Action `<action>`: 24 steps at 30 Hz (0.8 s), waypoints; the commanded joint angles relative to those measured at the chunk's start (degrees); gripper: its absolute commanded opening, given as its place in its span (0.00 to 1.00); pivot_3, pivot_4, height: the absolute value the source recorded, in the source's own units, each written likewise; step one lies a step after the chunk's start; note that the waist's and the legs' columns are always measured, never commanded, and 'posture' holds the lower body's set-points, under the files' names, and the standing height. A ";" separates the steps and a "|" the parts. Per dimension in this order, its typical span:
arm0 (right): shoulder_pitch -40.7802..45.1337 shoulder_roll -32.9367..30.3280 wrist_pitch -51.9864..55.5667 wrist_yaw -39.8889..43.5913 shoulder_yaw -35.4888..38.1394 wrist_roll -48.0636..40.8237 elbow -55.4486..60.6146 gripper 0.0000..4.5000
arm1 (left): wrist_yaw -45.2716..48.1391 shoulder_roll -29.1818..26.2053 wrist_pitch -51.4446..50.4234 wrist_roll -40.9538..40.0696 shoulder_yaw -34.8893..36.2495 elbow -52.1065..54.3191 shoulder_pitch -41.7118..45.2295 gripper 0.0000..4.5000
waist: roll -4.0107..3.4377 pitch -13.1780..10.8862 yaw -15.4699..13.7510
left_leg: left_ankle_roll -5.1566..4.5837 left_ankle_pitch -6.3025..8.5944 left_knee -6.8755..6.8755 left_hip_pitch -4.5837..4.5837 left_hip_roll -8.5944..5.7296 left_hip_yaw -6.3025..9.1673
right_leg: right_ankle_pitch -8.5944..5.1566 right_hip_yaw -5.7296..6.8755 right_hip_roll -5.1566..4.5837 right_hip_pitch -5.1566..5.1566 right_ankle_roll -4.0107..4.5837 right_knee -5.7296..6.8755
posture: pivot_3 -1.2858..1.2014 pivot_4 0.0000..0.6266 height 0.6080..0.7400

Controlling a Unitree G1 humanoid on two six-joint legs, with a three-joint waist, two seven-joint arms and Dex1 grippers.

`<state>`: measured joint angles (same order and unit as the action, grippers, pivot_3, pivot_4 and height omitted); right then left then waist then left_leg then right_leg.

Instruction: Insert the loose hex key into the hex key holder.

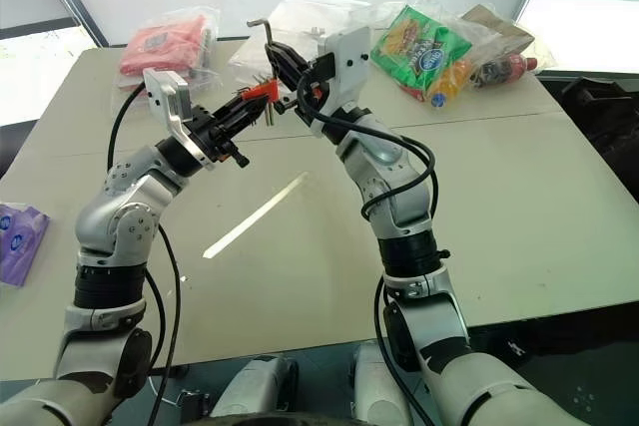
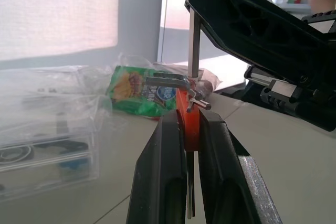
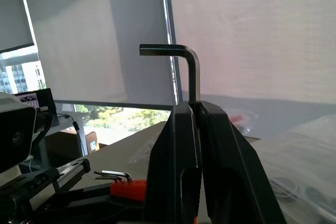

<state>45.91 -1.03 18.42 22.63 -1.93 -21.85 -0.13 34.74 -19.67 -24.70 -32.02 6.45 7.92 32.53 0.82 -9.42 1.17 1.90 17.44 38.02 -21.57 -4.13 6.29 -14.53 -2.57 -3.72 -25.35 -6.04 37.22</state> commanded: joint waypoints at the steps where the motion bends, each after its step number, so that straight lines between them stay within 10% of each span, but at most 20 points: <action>1: 1.32 0.58 -1.29 -0.04 0.31 -0.09 1.27 0.01 | 0.19 -0.52 0.40 -0.91 0.79 2.53 1.49 0.00 | 0.00 0.00 0.00 | 0.00 0.00 0.00 0.00 0.00 0.00 | 0.00 0.00 0.00 0.00 0.00 0.00 | 0.52 0.24 1.00; 24: 0.88 0.97 -0.67 0.26 -0.05 0.01 1.71 0.01 | 0.34 -0.75 -0.25 -1.57 0.30 2.85 1.44 0.00 | 0.00 0.00 0.00 | 0.00 0.00 0.00 0.00 0.00 0.00 | 0.00 0.00 0.00 0.00 0.00 0.00 | 0.52 0.24 1.00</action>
<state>45.91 -0.47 18.41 22.72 -1.97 -21.53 -0.13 34.84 -20.06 -25.52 -33.11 6.42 8.07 32.52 0.83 -9.42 1.18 1.90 17.44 38.01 -21.57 -4.13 6.29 -14.53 -2.57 -3.72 -25.35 -6.04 37.22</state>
